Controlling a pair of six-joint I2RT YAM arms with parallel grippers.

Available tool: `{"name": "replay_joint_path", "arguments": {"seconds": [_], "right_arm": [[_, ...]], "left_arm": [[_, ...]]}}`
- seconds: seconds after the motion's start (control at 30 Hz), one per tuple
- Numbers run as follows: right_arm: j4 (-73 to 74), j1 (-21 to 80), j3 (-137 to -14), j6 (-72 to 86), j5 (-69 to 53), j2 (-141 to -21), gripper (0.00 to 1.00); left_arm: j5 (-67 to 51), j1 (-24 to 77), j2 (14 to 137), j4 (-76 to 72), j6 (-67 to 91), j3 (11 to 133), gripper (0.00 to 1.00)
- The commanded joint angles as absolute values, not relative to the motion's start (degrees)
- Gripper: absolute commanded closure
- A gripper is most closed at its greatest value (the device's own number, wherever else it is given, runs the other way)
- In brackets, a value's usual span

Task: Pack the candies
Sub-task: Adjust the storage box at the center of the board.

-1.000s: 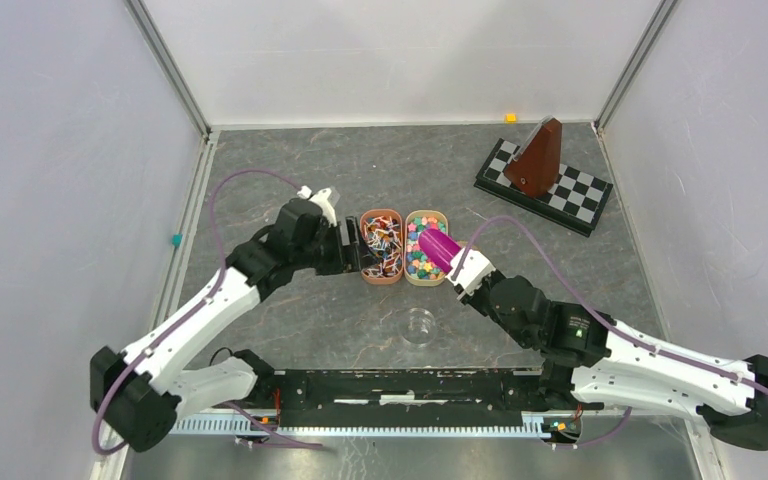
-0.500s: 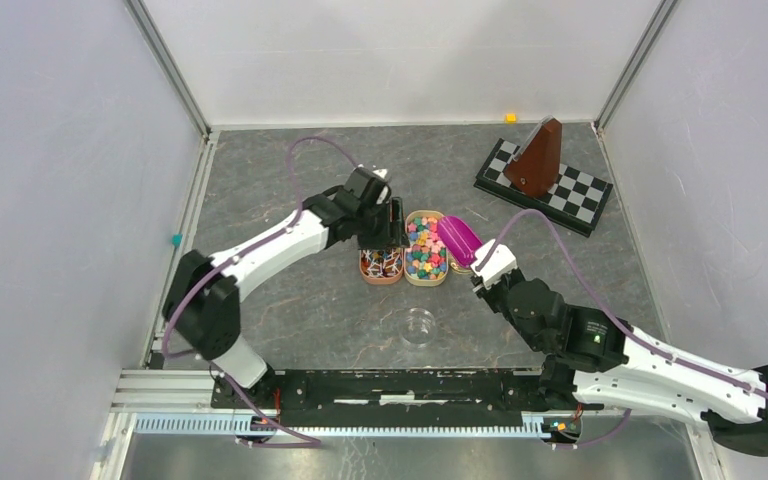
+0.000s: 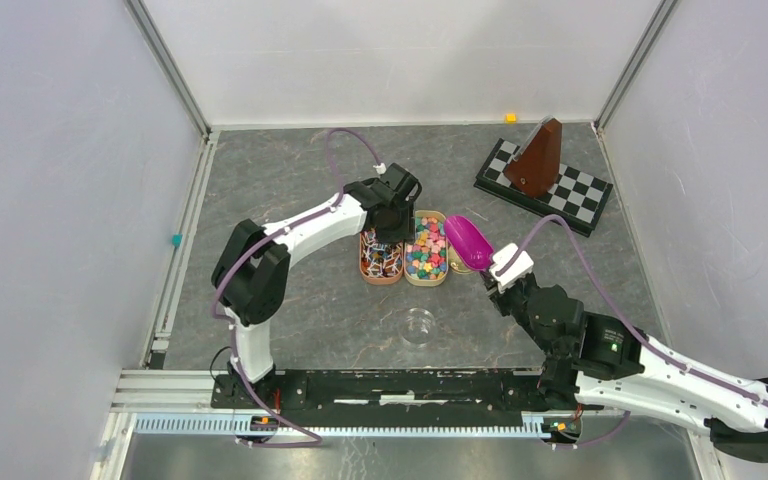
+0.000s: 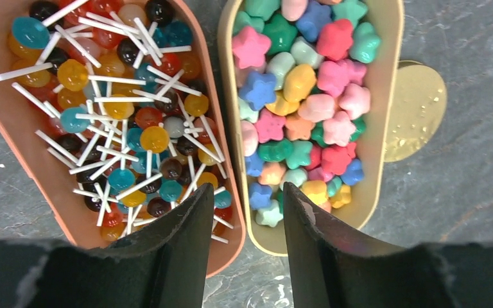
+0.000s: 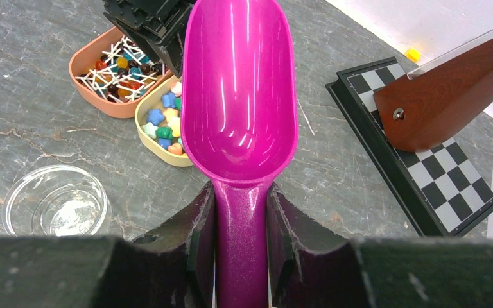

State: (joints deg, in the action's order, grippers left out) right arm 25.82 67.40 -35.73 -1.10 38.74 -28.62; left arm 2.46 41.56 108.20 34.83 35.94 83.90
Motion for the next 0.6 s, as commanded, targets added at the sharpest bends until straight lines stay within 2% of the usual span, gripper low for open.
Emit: {"name": "replay_joint_path", "arguments": {"seconds": [0.0,0.27,0.57], "right_arm": [[23.7,67.5,-35.4,-0.3,38.3,-27.7,1.0],[22.9,67.5,-35.2,-0.9,37.4,-27.4,1.0],[22.7,67.5,-34.4,-0.6,36.8,-26.8,1.0]], "left_arm": [[6.8,41.8,110.5,37.6,35.5,87.7,0.5],[7.3,41.8,114.2,38.4,35.6,90.3,0.52],[7.7,41.8,117.8,40.0,35.2,94.3,0.63]]}}
